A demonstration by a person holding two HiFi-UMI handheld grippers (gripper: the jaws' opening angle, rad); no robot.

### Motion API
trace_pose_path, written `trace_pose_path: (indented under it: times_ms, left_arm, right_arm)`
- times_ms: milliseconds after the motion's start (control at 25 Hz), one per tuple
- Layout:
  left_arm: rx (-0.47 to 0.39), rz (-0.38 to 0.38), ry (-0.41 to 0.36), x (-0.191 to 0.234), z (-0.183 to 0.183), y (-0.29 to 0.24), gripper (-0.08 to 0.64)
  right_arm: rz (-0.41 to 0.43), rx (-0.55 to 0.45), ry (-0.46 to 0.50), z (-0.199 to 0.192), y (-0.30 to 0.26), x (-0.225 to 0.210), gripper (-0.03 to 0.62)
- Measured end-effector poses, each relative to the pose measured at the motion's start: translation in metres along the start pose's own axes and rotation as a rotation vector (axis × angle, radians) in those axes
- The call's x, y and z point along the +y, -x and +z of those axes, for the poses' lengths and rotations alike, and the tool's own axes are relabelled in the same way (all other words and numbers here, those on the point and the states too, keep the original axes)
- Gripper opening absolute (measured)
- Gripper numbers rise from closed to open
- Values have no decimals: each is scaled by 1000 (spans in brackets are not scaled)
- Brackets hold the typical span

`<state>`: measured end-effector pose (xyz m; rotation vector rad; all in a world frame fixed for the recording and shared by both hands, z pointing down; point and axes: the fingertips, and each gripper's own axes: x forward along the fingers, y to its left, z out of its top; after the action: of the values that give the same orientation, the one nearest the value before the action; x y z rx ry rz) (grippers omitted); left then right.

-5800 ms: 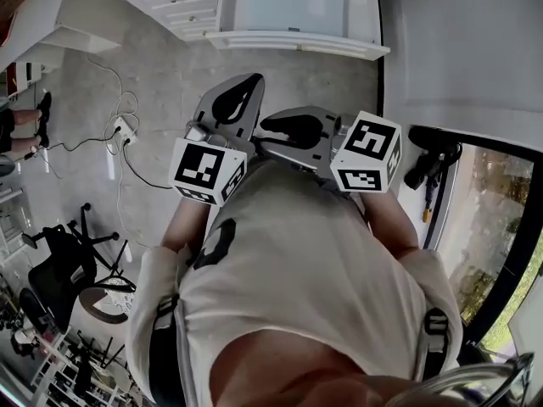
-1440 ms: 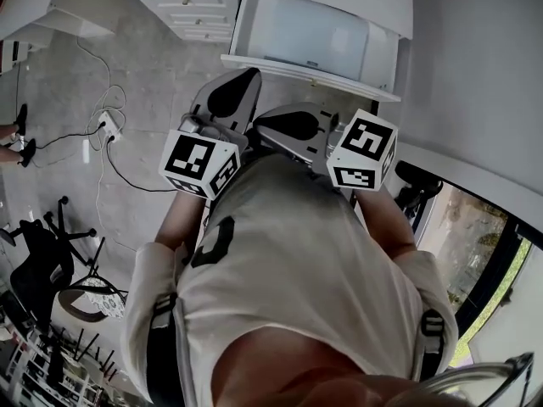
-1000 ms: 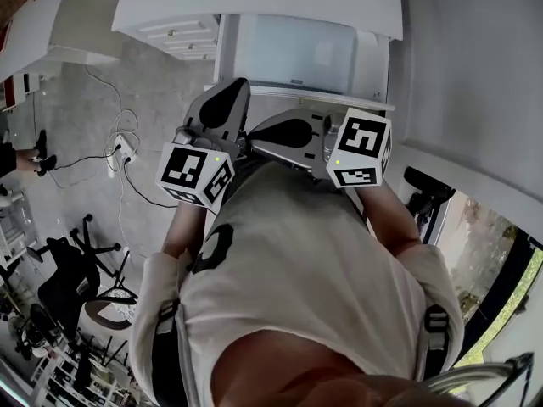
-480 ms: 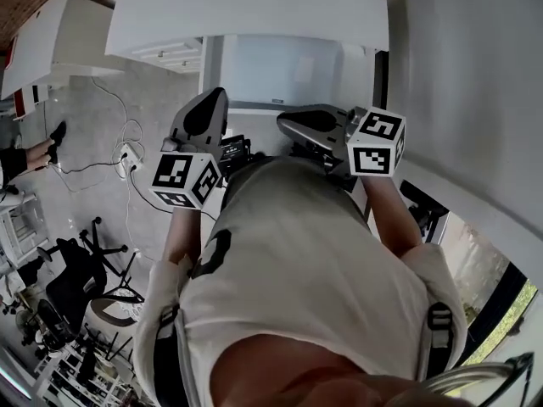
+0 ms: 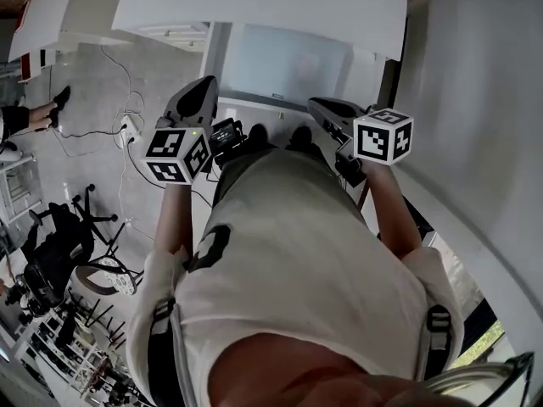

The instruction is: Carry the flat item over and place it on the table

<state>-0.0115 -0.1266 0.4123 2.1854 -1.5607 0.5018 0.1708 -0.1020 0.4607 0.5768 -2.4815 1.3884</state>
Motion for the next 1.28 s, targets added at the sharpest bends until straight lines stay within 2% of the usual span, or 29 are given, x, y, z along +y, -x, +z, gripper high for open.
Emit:
trace_pose_path:
  times_ms: [160,280,520,760,1040,1160,1280]
  left_arm:
    - [87,16,15,26,-28,-17,20]
    - [148,2,23,50,-45,-39,20]
    - [272,-94,143,89,-83,-86,20]
    - [400,-206,211,109,-130,-131,20]
    - [494,-297,225,104,-160,-167,21]
    - [551,-334,270,97,-175,-180,179]
    - [591,-342,311,96,-187,-191,246]
  right_arm:
    - [-39,32,-44,-3,-12,-12,11]
    - [-105,42,-64,1,-22,-26,11]
    - [-219,53,-130,2,-40,-41,11]
    - [-353,101,-203,-15,-76,-84,11]
    - [-554,107,-310,-32,-63,-152,11]
    - [-626,120,-358,-43,-51,-187,11]
    - [-659,134,-405,-52,-42,-217,11]
